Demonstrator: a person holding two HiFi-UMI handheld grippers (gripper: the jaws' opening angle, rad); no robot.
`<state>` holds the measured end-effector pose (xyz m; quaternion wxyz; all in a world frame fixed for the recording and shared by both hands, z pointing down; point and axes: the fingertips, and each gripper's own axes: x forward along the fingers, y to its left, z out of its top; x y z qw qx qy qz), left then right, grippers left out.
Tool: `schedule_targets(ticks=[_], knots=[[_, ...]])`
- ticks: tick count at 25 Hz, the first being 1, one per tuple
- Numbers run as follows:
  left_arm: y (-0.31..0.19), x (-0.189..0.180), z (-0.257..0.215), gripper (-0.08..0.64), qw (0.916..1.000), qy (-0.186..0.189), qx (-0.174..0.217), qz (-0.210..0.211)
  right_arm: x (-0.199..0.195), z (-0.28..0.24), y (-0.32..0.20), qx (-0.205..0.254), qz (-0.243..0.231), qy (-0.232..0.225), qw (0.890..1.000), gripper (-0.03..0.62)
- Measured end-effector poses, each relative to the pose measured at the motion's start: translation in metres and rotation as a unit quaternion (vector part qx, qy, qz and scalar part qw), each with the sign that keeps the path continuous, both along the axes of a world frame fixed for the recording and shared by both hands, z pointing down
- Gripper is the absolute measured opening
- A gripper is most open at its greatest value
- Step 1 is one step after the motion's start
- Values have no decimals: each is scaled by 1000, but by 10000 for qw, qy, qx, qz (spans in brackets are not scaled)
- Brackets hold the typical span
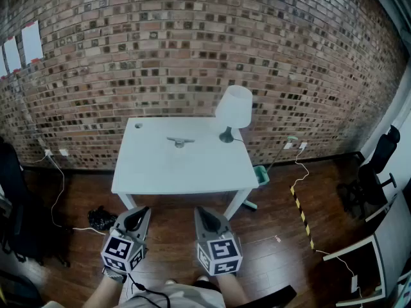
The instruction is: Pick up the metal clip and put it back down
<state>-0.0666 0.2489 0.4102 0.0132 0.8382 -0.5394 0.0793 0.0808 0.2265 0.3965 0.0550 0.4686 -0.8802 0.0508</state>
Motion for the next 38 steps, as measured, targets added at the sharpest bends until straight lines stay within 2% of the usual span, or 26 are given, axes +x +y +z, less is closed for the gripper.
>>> schedule_targets(ticks=[9, 18, 26, 33, 38], knots=[[2, -18, 10, 0, 9999, 13, -7, 120, -14, 7, 9, -11, 201, 69, 9998, -17], [-29, -32, 13, 0, 10000, -16, -7, 72, -31, 8, -25, 54, 143, 50, 9999, -17], [-92, -43, 18, 0, 9998, -123, -85, -110, -36, 14, -92, -4, 44, 32, 10000, -17], [-179, -32, 20, 0, 9995, -173, -67, -269, -29, 23, -180, -37, -112, 51, 9999, -17], [-244, -24, 3, 0, 9988, -196, 81, -450, -23, 7, -251, 131, -278, 133, 9994, -17]])
